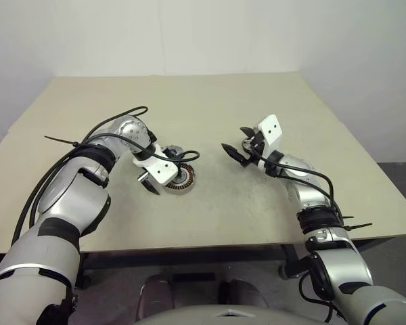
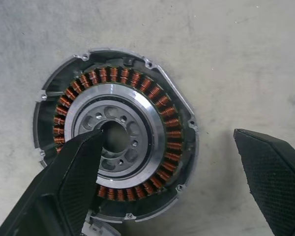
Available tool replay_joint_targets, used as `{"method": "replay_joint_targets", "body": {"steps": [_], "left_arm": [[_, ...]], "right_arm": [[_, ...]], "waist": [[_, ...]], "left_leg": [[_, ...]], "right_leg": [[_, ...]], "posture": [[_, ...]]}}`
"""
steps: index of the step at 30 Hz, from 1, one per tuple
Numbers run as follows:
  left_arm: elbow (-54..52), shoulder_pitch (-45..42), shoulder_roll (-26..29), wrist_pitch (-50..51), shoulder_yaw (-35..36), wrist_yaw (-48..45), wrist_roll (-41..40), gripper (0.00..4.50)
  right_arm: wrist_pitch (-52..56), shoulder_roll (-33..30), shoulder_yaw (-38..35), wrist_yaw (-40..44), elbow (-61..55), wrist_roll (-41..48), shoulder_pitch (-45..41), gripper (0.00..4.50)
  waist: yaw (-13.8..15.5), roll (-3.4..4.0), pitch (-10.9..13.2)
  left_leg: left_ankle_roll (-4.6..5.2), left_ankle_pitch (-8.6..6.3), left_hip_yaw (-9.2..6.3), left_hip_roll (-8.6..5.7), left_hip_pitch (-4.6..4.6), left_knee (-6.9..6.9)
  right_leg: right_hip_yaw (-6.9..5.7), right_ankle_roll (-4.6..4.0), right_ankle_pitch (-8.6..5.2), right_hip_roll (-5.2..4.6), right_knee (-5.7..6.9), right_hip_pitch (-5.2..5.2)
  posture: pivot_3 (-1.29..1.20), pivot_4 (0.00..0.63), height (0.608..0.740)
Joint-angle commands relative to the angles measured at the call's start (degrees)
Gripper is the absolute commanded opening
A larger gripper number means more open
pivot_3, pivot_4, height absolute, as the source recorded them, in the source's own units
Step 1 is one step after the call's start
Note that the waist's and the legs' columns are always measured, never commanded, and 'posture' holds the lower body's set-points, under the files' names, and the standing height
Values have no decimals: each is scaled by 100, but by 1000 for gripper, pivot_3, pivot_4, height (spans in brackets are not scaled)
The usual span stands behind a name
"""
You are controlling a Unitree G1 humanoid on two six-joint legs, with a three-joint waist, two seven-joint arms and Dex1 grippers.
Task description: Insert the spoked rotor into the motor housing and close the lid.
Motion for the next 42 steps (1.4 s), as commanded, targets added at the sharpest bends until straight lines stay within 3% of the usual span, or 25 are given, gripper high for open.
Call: {"method": "replay_joint_targets", "body": {"steps": [1,2,6,14,17,20,33,42], "left_arm": [[-29,32,65,-22,137,-150,-21,4449],[-49,65,64,-8,154,-220,-56,4449],[-111,145,68,14,204,-309,-60,3637],[-141,187,24,96,265,-310,-62,3637],[-129,174,35,157,273,-434,-80,3110],[-137,152,48,166,286,-381,-28,2178],[-120,88,8,233,367,-150,29,1977],[-57,-172,-297,340,451,316,131,1977]], "right_arm": [[-46,-18,-107,-30,-268,115,-58,4459],[-41,-18,-107,-34,-281,116,-47,4459],[-20,-20,-113,-57,-268,118,-69,4459],[-3,-5,-106,-85,-319,120,-31,4459],[-6,-3,-115,-113,-318,117,-48,4459],[-9,-9,-129,-136,-308,123,-85,4459],[-59,-27,-157,-226,-317,121,-148,4459],[-271,68,-512,-792,-357,241,-552,4459]], "waist": [[0,0,0],[0,0,0],[-1,0,0],[-4,0,0],[-7,0,0],[-10,1,-1],[3,2,-1],[44,1,-1]], "left_leg": [[0,0,0,0,0,0],[0,0,0,0,1,0],[0,0,0,1,0,0],[0,0,0,0,1,-3],[0,0,0,1,3,-3],[0,0,0,1,3,-6],[-8,8,0,-2,11,-10],[-16,21,1,-26,6,-13]], "right_leg": [[0,0,0,0,0,0],[0,0,0,0,1,0],[0,0,0,0,0,0],[-1,0,0,0,-1,0],[-1,-1,0,0,-1,0],[-1,-1,0,0,-2,0],[-3,-1,-1,-8,-1,16],[-30,0,0,-59,2,17]], "posture": [[0,0,740],[0,0,740],[0,0,740],[0,0,740],[0,0,740],[0,0,740],[0,0,740],[0,0,740]]}}
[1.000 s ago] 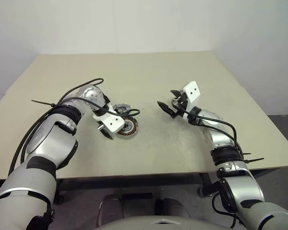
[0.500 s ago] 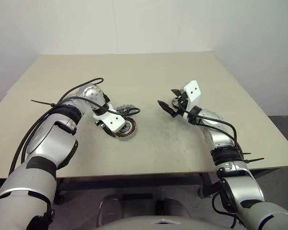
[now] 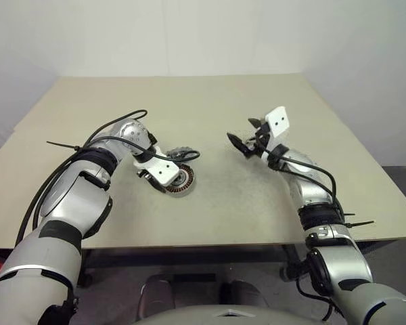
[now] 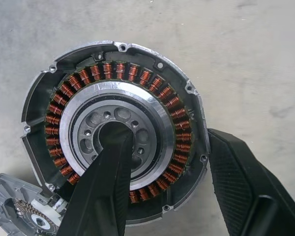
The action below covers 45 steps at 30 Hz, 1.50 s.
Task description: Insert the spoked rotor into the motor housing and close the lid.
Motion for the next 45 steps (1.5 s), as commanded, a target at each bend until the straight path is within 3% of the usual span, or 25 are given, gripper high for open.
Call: {"method": "replay_joint_targets", "body": {"steps": [1,19,37,43,45], "left_arm": [[-7,-308,-166,51,138,356,57,1977],[641,-940,-1294,438,12,2328,972,1977],[778,-947,-1831,510,80,2325,1044,1977],[774,-882,-1770,658,134,2423,1047,3791],[764,-855,-1727,656,168,2397,1035,3791]], "right_arm": [[-229,42,-237,-279,-298,134,-294,4459],[-158,126,-322,-517,-699,223,-251,4459],[-89,163,-300,-579,-862,228,-149,4459],[-83,163,-301,-568,-835,236,-173,4459],[-86,174,-288,-559,-812,234,-191,4459]], "waist": [[18,-1,1],[82,-15,10],[85,-19,15],[85,-20,15],[84,-20,15]], "left_leg": [[7,5,0,-16,-1,-8],[69,27,-9,-63,-15,-55],[75,31,-17,-67,-16,-63],[76,32,-18,-68,-15,-63],[76,32,-18,-68,-14,-63]], "right_leg": [[-4,2,-1,-16,-1,1],[-22,33,-14,-59,-17,0],[-25,34,-15,-60,-20,0],[-25,34,-15,-61,-20,1],[-25,34,-15,-61,-19,1]], "posture": [[0,0,740],[0,0,740],[0,0,740],[0,0,740],[0,0,740]]}}
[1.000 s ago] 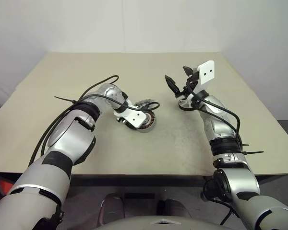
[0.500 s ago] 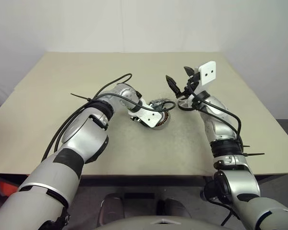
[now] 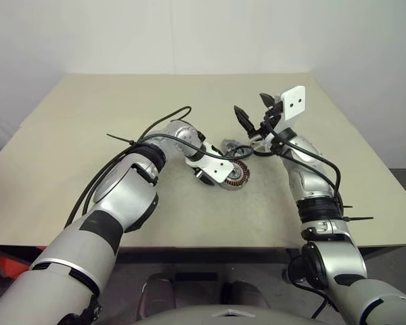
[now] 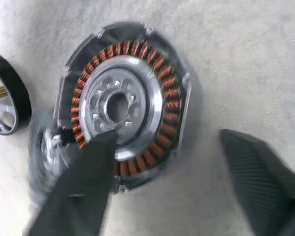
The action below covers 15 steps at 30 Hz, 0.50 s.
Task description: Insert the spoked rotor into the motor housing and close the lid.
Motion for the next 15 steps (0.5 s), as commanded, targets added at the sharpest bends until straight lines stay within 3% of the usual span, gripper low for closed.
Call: {"method": "replay_joint_targets", "body": {"steps": [1,15], "left_arm": [[-123,-70,113,14,150,7,-126,3791],[-950,653,1261,31,1148,-761,-1316,3791]], "right_arm": [[-46,14,-28,5,-187,92,-120,4459],[33,-136,1,429,-81,151,-436,4459]], "waist": [[-2,0,0],[-6,0,2]], "left_leg": [[0,0,0,0,0,0],[0,0,0,3,2,-5]], "right_leg": [[0,0,0,0,0,0],[-3,-2,-1,0,0,0]], "posture": [[0,0,740],[0,0,740]]}}
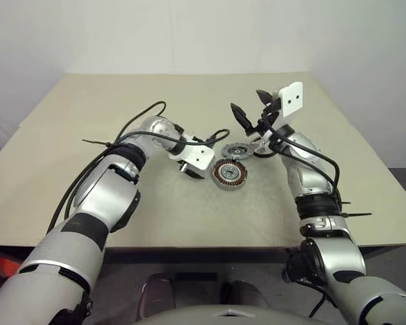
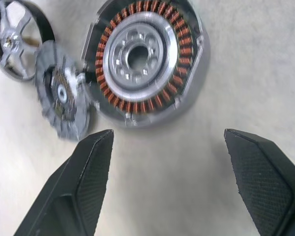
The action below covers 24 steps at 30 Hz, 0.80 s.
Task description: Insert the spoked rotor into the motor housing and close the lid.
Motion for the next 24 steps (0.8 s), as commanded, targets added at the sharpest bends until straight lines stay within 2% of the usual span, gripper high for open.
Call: {"method": "replay_joint_targets", "body": {"steps": [1,3,7,9,12,15,19,22,24], "left_arm": [[-621,276,418,187,501,-156,-627,3791],[-1095,626,647,652,898,-109,-1079,3791],[-2791,1605,833,2502,1898,347,-2210,3791],[-3951,2233,749,3633,2420,847,-2821,3791],[-5606,3256,546,5057,2943,1554,-3591,3791],[-7023,4239,70,6245,3364,2240,-4647,3791],[-7713,4771,-267,6664,3379,2794,-4956,3791],[-7698,4958,-244,6634,3255,2916,-4823,3791],[-7643,4975,-180,6616,3219,2901,-4812,3791]], "right_arm": [[40,-225,-39,233,-165,109,-195,4459],[91,-429,-35,318,-146,25,-191,4459],[274,-736,-41,300,36,-91,-104,4459],[486,-835,-27,217,94,-144,-20,4459],[895,-1055,63,566,-120,-66,213,4459],[1252,-1464,210,1439,-478,144,551,4459],[1485,-1878,233,2129,-570,260,802,4459],[1481,-2182,158,2370,-410,194,912,4459],[1490,-2354,97,2448,-294,179,1005,4459]], "waist": [[0,0,0],[-2,1,1],[-17,1,3],[-40,2,4],[-94,2,4],[-142,3,4],[-168,0,6],[-179,3,5],[-182,2,5]], "left_leg": [[0,0,0,0,1,-1],[0,0,0,1,0,-2],[-2,0,1,3,1,-6],[-3,0,0,3,-1,-6],[-2,0,0,4,-4,-6],[1,-2,-2,3,-13,-6],[8,-5,-4,9,-26,-2],[14,-7,-4,10,-11,-4],[16,-7,-4,9,7,-4]], "right_leg": [[0,0,0,0,0,0],[-1,-1,-1,-1,-1,0],[-4,-2,-2,-1,0,0],[-6,-4,-4,-2,-1,-1],[-9,-6,-7,-2,-1,0],[-12,-5,-9,-1,-9,-1],[-16,-5,-9,5,-18,-1],[-17,-1,-11,6,-15,6],[-17,39,-34,5,-16,16]], "posture": [[0,0,740],[0,0,740],[0,0,740],[0,0,740],[0,0,740],[0,0,740],[0,0,740],[0,0,740],[0,0,740]]}}
